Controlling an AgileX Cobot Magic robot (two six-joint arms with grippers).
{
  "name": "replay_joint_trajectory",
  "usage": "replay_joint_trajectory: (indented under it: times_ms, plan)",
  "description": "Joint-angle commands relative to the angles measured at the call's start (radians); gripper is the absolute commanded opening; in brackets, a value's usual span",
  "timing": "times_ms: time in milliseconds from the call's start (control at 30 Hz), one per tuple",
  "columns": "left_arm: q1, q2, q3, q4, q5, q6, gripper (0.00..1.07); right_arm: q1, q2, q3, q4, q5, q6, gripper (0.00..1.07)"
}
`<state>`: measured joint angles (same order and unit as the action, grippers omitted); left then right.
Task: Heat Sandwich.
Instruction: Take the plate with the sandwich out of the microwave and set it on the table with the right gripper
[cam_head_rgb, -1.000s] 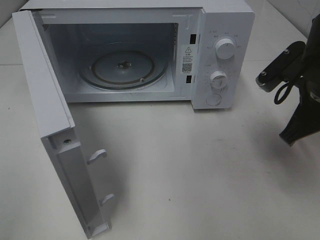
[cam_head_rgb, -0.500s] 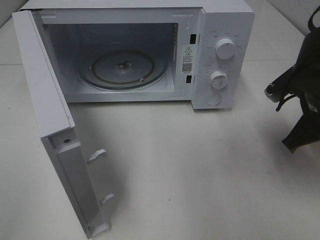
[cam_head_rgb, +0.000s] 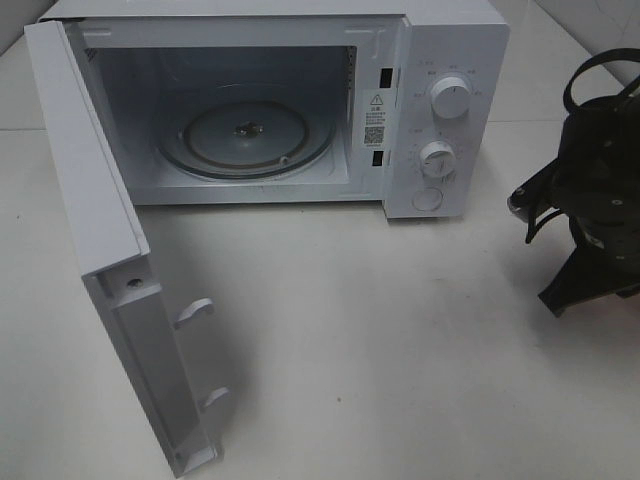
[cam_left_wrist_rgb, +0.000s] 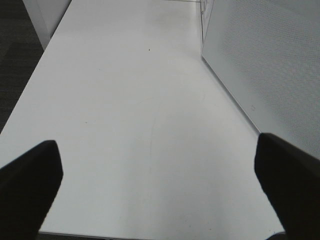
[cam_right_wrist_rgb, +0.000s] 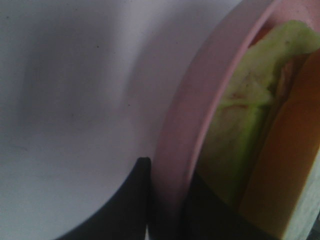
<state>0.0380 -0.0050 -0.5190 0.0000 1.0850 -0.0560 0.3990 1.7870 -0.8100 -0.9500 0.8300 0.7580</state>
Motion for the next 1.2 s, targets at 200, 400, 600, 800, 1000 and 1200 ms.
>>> replay_joint_trajectory:
  times_ms: [200, 400, 600, 800, 1000, 1200]
  plan:
    - [0.002, -0.016, 0.002, -0.010, -0.014, -0.002, 1.00, -0.004, 0.078, -0.003, -0.095, -0.004, 0.074, 0.04]
    - [0.002, -0.016, 0.002, -0.010, -0.014, -0.002, 1.00, -0.004, 0.136, -0.003, -0.134, -0.030, 0.130, 0.05]
    - [0.002, -0.016, 0.002, -0.010, -0.014, -0.002, 1.00, -0.004, 0.170, -0.003, -0.175, -0.050, 0.170, 0.05]
    - [0.002, -0.016, 0.002, -0.010, -0.014, -0.002, 1.00, -0.004, 0.217, -0.003, -0.174, -0.074, 0.173, 0.06]
    - [0.002, -0.016, 0.002, -0.010, -0.014, -0.002, 1.00, -0.004, 0.217, -0.003, -0.174, -0.077, 0.174, 0.09]
    - [0.002, -0.016, 0.002, -0.010, -0.014, -0.002, 1.00, -0.004, 0.212, -0.003, -0.164, -0.072, 0.171, 0.18]
